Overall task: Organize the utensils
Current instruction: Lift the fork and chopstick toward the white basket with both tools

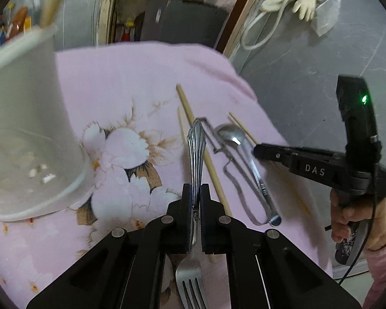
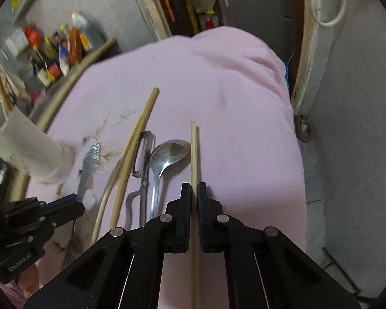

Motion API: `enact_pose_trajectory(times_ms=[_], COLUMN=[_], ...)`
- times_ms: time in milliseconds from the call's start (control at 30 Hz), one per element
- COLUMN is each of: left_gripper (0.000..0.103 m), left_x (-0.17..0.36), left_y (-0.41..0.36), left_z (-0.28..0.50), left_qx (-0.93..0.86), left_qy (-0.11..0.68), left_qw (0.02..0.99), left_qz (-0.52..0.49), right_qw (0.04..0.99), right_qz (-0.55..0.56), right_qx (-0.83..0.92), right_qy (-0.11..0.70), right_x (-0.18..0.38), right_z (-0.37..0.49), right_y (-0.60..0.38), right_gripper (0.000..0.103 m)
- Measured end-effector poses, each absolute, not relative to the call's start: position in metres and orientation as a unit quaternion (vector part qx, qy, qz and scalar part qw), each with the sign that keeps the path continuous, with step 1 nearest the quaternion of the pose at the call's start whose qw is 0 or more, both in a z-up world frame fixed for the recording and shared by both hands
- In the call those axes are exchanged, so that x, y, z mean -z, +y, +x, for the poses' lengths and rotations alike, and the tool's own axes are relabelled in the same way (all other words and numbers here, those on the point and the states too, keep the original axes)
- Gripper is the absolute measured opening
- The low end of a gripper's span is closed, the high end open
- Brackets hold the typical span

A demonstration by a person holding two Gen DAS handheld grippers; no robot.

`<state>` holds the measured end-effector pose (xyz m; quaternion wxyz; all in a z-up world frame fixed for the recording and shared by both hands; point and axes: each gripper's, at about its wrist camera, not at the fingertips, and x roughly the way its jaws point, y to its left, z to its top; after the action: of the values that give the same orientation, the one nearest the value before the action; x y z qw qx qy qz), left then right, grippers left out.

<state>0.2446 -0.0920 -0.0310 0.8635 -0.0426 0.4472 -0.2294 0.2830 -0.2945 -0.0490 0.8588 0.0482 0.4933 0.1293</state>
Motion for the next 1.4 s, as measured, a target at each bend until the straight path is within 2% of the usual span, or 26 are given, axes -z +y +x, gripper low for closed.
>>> enact_pose_trajectory(times_ms=[100, 233, 267, 433, 667, 833, 1200, 1400], left_gripper=[0.003, 0.003, 0.000, 0.000, 0.000, 0.000, 0.000, 0.000], left_x=[0.021, 0.014, 0.013, 0.001, -0.026, -0.058, -0.119, -0.121], left_y=[-0.089, -0.078, -0.077, -0.068, -0.044, -0.026, 0.050, 0.111], left_z=[0.229, 0.205, 0.202, 0.193, 0.183, 0.170, 0.177, 0.188], left_qx=[0.222, 0.214, 0.209, 0.192, 0.186, 0.165, 0.078, 0.031], left_qy=[0.399, 0.321, 0.308, 0.262, 0.206, 0.130, 0.035, 0.005], left_qw=[0.889, 0.921, 0.926, 0.943, 0.955, 0.972, 0.987, 0.978], left_qz=[-0.040, -0.054, -0.057, -0.073, -0.102, -0.101, -0.134, -0.207], right_qw=[0.879, 0.924, 0.932, 0.962, 0.967, 0.966, 0.943, 0.937], right_qz=[0.070, 0.075, 0.073, 0.043, 0.045, 0.054, 0.108, 0.147], right_qx=[-0.144, -0.166, -0.171, -0.189, -0.237, -0.255, -0.303, -0.306], right_qy=[0.450, 0.337, 0.312, 0.192, 0.084, 0.002, -0.085, -0.083], right_x=[0.042, 0.023, 0.019, -0.006, -0.033, -0.053, -0.093, -0.089], right_z=[0.263, 0.221, 0.212, 0.178, 0.165, 0.160, 0.199, 0.231], right_y=[-0.302, -0.298, -0.295, -0.266, -0.239, -0.219, -0.164, -0.138], right_gripper=[0.003, 0.003, 0.003, 0.003, 0.003, 0.003, 0.003, 0.003])
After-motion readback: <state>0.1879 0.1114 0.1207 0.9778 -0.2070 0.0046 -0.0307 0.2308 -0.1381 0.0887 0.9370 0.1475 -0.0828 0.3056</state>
